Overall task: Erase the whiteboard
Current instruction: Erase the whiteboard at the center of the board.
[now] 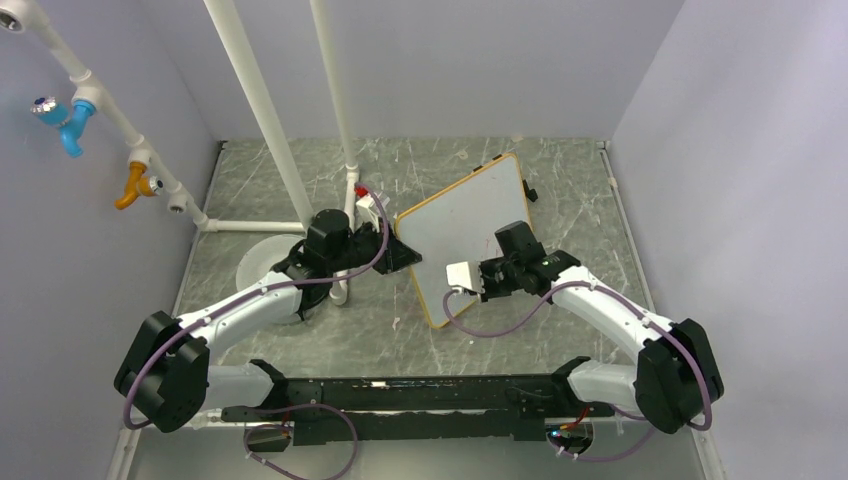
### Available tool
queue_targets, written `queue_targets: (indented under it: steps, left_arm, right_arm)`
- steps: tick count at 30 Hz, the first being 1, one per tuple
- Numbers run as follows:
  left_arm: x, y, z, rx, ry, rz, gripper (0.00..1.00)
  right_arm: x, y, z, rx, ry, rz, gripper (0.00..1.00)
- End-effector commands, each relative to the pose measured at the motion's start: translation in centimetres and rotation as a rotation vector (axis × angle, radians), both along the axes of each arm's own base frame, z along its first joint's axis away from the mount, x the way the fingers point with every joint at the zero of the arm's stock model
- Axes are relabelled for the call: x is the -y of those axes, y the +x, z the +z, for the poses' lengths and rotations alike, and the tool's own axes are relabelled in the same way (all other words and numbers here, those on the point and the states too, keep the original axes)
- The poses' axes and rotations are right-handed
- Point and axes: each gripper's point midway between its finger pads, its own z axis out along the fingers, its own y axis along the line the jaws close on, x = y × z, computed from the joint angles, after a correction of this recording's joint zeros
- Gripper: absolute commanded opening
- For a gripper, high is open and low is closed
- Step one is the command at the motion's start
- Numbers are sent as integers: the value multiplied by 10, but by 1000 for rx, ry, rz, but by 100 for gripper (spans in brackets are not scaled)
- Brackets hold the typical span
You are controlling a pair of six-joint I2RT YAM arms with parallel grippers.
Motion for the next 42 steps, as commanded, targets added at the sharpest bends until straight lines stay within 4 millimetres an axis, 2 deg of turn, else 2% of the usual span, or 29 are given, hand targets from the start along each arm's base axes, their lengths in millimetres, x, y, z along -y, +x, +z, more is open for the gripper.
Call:
queue_targets:
  steps: [1, 4, 7, 9, 14, 15, 17, 20, 23, 27, 28, 30, 33, 39, 42]
  left_arm:
    - [15, -27, 44, 46, -98, -162, 0]
    - [15, -28, 45, 48, -100, -165, 0]
    - [15, -30, 45, 51, -102, -167, 0]
    - [14, -30, 45, 53, -100, -164, 0]
    - [13, -30, 47, 63, -93, -164, 0]
    - [13, -29, 48, 67, -91, -162, 0]
    - [13, -30, 48, 68, -90, -165, 0]
    - [13, -30, 45, 64, -84, -167, 0]
    - [12, -30, 44, 65, -79, -167, 0]
    - [12, -31, 43, 63, -78, -170, 0]
    - [12, -31, 43, 65, -78, -170, 0]
    - [12, -32, 42, 64, -77, -172, 0]
    - [12, -32, 43, 67, -79, -172, 0]
    - [12, -33, 44, 73, -83, -176, 0]
    - [12, -32, 45, 75, -86, -177, 0]
  right_arm:
    - [-31, 62, 79, 167, 221, -159, 0]
    - [-36, 71, 95, 178, 254, -184, 0]
    - [-35, 66, 86, 161, 240, -166, 0]
    - [-34, 53, 72, 121, 214, -127, 0]
    - [-32, -17, 12, -41, 51, 110, 0]
    - [-29, -24, 2, -49, 23, 117, 0]
    - [-26, -23, -7, -47, 0, 93, 0]
    - [-27, -4, 6, -26, 39, -6, 0]
    - [-29, 32, 45, 18, 143, -140, 0]
    - [-21, 73, 94, 116, 262, -264, 0]
    - [-19, 81, 103, 134, 276, -284, 0]
    - [-16, 89, 107, 142, 279, -299, 0]
    - [-13, 82, 88, 112, 232, -259, 0]
    - [-2, 24, 27, -54, 88, -52, 0]
    - [9, 3, 0, -123, 7, 0, 0]
